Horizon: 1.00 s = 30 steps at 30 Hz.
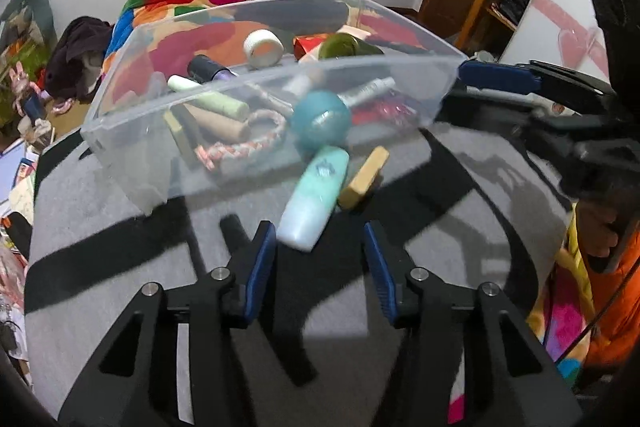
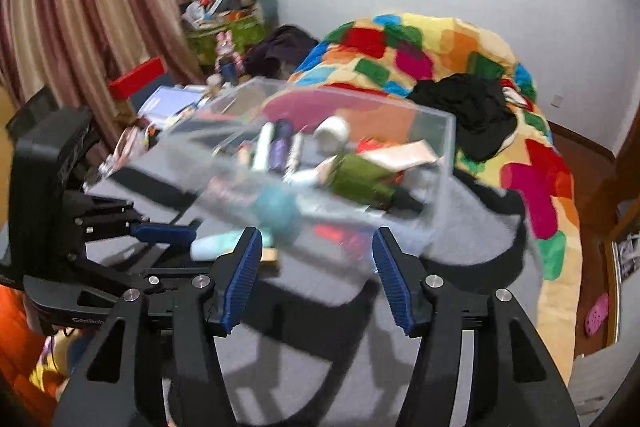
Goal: Organize objects
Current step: 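Grasp the beige eraser block with the right tool while the left grasps the teal bottle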
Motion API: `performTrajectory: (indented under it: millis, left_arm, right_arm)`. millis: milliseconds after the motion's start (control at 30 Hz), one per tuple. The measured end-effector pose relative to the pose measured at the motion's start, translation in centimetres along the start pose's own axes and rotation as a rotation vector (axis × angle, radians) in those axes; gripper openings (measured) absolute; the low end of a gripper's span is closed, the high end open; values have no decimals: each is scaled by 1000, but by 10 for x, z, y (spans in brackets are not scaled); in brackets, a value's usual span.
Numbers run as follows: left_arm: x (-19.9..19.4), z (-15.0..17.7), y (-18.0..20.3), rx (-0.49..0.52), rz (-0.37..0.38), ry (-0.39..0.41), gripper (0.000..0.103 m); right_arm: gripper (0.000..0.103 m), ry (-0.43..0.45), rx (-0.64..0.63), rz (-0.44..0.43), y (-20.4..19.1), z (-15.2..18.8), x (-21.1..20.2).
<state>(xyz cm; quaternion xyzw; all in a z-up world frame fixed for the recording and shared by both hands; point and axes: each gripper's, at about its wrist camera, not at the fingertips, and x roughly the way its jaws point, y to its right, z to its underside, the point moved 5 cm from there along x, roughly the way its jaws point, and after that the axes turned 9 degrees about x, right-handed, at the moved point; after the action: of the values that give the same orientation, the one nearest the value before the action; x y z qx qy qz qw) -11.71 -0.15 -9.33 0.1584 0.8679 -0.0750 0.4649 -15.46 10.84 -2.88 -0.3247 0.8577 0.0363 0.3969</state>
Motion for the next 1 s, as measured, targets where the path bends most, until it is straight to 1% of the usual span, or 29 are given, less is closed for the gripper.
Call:
performTrajectory:
  millis: [167, 233, 400, 433, 467, 500, 533, 700, 867, 900, 967, 1000]
  left_arm:
    - [-8, 3, -13, -23, -34, 10, 46]
    - [-8, 2, -20, -39, -30, 12, 46]
    - [-10, 2, -23, -33, -32, 18, 46]
    - [-9, 1, -22, -30, -33, 17, 46]
    - [-8, 1, -21, -27, -33, 16, 46]
    - [-8, 0, -20, -24, -33, 12, 46]
    - [-7, -1, -19, -20, -34, 10, 46]
    - [0, -10, -12, 11, -48, 0, 46]
    - [17, -23, -7, 40, -41, -34, 46]
    - [20, -24, -6, 45, -39, -42, 44]
    - [29, -26, -4, 55, -29, -66, 36]
    - [31, -27, -4, 60, -36, -61, 35]
  right_arm:
    - [54, -85, -54, -30, -23, 18, 25]
    - [54, -108, -60, -31, -27, 20, 35]
    - [54, -164, -9, -66, -26, 21, 56]
    - [53, -171, -3, -74, -26, 22, 58]
    - [47, -178, 3, -85, -26, 23, 60]
    - [39, -181, 5, -94, -26, 24, 61]
    - [37, -185, 5, -108, -27, 25, 62]
    - [37, -149, 1, -94, -24, 25, 50]
    - [37, -123, 33, -87, -6, 27, 33]
    - [37, -120, 39, -87, -4, 28, 30]
    - [37, -114, 45, -85, 0, 29, 26]
    - [37, -110, 46, -86, 1, 30, 24]
